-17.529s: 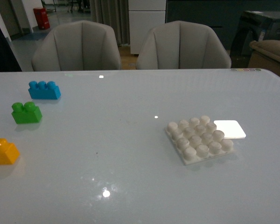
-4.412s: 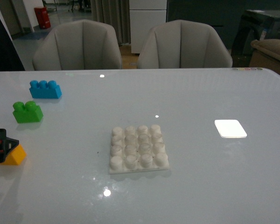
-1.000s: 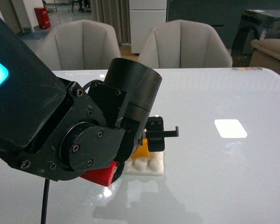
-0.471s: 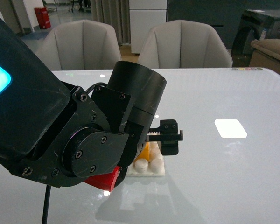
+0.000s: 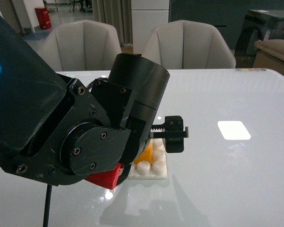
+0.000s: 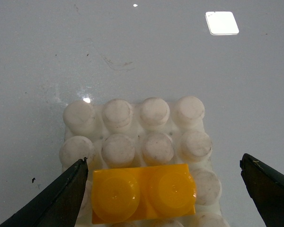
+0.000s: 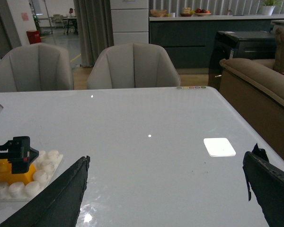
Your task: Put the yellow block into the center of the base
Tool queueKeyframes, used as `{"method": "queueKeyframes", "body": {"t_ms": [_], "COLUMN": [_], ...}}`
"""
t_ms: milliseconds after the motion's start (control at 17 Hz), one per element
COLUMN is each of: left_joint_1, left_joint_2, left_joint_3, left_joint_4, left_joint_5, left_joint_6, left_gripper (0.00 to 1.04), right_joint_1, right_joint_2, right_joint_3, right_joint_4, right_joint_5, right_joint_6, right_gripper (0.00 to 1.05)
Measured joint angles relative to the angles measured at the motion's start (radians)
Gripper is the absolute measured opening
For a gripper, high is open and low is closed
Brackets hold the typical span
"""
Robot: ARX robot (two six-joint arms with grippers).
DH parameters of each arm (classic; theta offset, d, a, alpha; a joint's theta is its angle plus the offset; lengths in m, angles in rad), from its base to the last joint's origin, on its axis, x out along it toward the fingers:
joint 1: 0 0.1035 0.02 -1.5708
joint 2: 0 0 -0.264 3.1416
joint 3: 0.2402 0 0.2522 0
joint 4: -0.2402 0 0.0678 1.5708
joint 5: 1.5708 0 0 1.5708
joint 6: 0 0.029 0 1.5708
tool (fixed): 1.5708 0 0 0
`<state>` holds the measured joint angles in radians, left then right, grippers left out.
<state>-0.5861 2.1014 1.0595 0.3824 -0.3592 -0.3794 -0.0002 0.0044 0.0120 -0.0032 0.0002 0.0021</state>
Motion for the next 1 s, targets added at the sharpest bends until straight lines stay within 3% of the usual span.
{"method": "queueKeyframes", "body": {"t_ms": [294,471,706,765,824,882,1000], "left_joint_1": [0.003,0.020,0.091,0.132,0.182,0.261,0.425], "left_joint_2": [-0.280,-0.484,-0.655,-0.703,-0.754,-0.858,-1.165], "left_joint_3": [-0.122,-0.260,-0.377,-0.474,-0.594,-0.699,-0.816], "left_joint_4": [0.045,-0.006,-0.045,0.107,0.326,0.401,0.243], "left_joint_5": [0.087,0.124,0.166,0.140,0.042,0.052,0.179], "left_joint_6": [0.113,0.187,0.222,0.240,0.300,0.329,0.355], "left_gripper": [0.98,0.98,0.98,0.93,0.81,0.70,0.46], "right_joint_1": [0.000,0.000,0.000,0.000,0.000,-0.001,0.000], "right_joint_2": [0.000,0.000,0.000,0.000,0.000,0.000,0.000], "right_joint_3": [0.000,0.000,0.000,0.000,0.000,0.000,0.000], "right_joint_4": [0.000,0.000,0.000,0.000,0.000,-0.002,0.000], "right_joint_5": [0.000,0.000,0.000,0.000,-0.001,0.000,0.000], "right_joint_6": [0.000,0.000,0.000,0.000,0.000,0.000,0.000], "right_gripper": [0.98,0.98,0.98,0.98,0.98,0.98,0.98]}}
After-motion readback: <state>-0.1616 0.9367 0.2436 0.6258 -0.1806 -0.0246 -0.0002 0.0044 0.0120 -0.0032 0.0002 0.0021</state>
